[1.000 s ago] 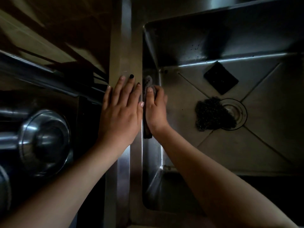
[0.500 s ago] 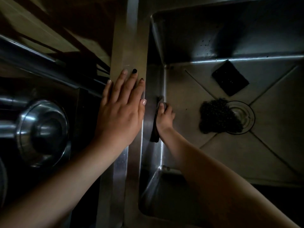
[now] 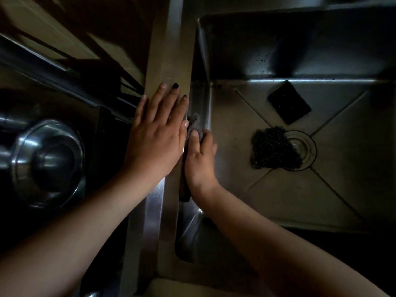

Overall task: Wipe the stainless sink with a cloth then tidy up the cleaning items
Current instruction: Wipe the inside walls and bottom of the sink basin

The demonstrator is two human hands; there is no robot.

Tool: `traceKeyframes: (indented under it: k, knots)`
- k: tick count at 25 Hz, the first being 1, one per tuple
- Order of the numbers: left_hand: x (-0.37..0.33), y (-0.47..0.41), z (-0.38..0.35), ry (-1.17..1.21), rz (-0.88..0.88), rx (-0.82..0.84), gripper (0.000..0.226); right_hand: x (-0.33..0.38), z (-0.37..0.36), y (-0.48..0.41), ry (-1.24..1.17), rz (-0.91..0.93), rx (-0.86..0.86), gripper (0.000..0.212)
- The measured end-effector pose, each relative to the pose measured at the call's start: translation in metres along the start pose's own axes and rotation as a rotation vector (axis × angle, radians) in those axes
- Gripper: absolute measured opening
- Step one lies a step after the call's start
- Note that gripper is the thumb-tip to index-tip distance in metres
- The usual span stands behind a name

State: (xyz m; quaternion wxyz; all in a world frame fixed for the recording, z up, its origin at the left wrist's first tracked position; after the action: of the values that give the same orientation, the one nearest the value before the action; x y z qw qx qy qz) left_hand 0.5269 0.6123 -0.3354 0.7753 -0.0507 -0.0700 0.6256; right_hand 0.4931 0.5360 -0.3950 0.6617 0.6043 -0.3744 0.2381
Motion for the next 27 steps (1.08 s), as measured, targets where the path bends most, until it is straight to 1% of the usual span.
traceKeyframes:
  k: [3, 7, 10, 12, 17, 20, 22, 24, 26, 27]
  knots:
    - [0.000, 0.000, 0.001, 0.007, -0.004, -0.003, 0.047, 0.008, -0.003, -0.011, -0.010, 0.061, -0.009, 0.034]
    - [-0.001, 0.000, -0.001, -0.011, -0.010, 0.002, 0.046, 0.009, -0.010, -0.047, -0.023, 0.071, -0.054, 0.031]
    - [0.000, 0.000, -0.001, -0.018, -0.009, 0.005, 0.047, -0.006, -0.012, -0.068, -0.026, 0.060, -0.080, 0.032]
    - [0.001, 0.000, -0.001, -0.014, -0.007, 0.002, 0.047, -0.025, -0.011, -0.078, 0.021, -0.005, -0.089, 0.036]
    - [0.000, 0.000, -0.001, -0.008, -0.008, 0.007, 0.048, -0.070, -0.002, -0.080, 0.166, -0.246, -0.120, 0.042]
    - [0.000, 0.000, -0.001, 0.001, 0.002, 0.027, 0.049, -0.077, -0.001, -0.070, 0.258, -0.399, -0.143, 0.043]
    - [0.000, 0.000, 0.000, 0.008, 0.010, 0.039, 0.050, -0.072, -0.001, -0.062, 0.293, -0.475, -0.126, 0.046]
    - [0.000, -0.001, 0.001, 0.013, 0.014, 0.046, 0.050, -0.067, 0.003, -0.054, 0.338, -0.472, -0.088, 0.047]
    - [-0.001, -0.002, 0.002, 0.034, 0.017, 0.048, 0.048, -0.062, 0.012, -0.048, 0.343, -0.401, -0.052, 0.047]
    - [-0.001, -0.002, 0.003, 0.053, 0.022, 0.051, 0.048, -0.060, 0.017, -0.043, 0.306, -0.362, -0.044, 0.046]
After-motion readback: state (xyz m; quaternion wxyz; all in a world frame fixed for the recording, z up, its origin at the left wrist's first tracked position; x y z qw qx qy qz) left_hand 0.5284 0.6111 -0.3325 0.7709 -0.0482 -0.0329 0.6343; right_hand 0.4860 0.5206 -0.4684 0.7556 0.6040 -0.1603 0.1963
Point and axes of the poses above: each hand's wrist, its own y-axis away from the middle knuckle, its own z-axis out of the back of the hand, x = y × z, the point moved 2 cm from there along -y, towards the middle knuckle, and after that the axes turned 7 degrees about -x, right-handed, at the moved point
